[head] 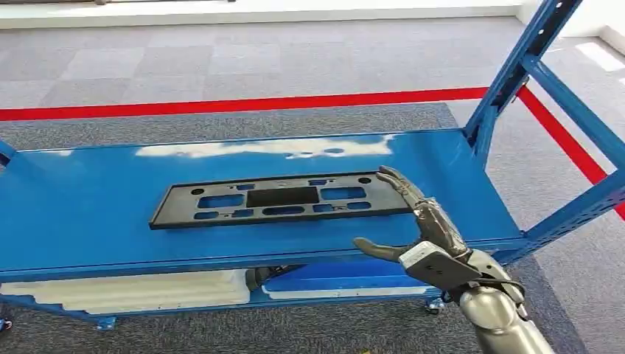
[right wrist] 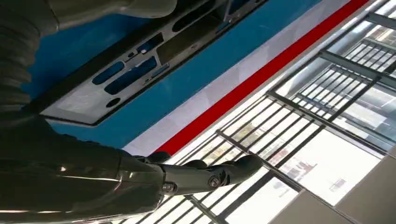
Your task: Take the parts from the cabinet and place them on the table.
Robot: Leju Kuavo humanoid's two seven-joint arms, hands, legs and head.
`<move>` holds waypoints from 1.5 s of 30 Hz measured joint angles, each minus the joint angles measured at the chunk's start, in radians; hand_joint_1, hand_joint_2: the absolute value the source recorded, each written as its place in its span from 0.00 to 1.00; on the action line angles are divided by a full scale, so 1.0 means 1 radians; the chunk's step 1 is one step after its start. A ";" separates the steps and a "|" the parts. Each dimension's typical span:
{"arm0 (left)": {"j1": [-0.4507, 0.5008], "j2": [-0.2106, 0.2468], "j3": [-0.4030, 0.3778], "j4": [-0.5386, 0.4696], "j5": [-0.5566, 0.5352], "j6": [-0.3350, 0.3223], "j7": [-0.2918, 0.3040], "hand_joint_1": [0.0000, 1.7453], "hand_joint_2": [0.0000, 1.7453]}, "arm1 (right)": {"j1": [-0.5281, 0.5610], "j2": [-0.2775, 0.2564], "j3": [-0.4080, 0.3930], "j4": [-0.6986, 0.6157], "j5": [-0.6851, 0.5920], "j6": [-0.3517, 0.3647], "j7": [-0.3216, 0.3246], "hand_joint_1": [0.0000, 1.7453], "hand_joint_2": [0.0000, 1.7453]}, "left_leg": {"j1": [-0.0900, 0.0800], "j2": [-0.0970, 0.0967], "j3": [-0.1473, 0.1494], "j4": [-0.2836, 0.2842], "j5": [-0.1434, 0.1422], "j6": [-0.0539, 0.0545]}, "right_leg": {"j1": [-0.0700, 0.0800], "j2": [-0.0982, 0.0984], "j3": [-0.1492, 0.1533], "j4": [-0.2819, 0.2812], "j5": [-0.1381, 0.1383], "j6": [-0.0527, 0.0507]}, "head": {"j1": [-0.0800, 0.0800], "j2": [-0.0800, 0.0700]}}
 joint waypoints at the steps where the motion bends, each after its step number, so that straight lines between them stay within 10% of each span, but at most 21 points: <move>1: 0.000 0.000 0.000 0.000 0.000 0.000 0.000 0.00 0.00 | 0.000 0.000 0.000 0.000 0.000 0.000 0.000 0.00 1.00 | 0.000 0.000 0.000 0.000 0.000 0.000 | 0.000 0.000 0.000 0.000 0.000 0.000 | 0.000 0.000; 45: 0.000 0.000 0.000 0.000 0.000 0.000 0.000 0.00 0.00 | 0.000 0.000 0.000 0.000 0.000 0.000 0.000 0.00 1.00 | 0.000 0.000 0.000 0.000 0.000 0.000 | 0.000 0.000 0.000 0.000 0.000 0.000 | 0.000 0.000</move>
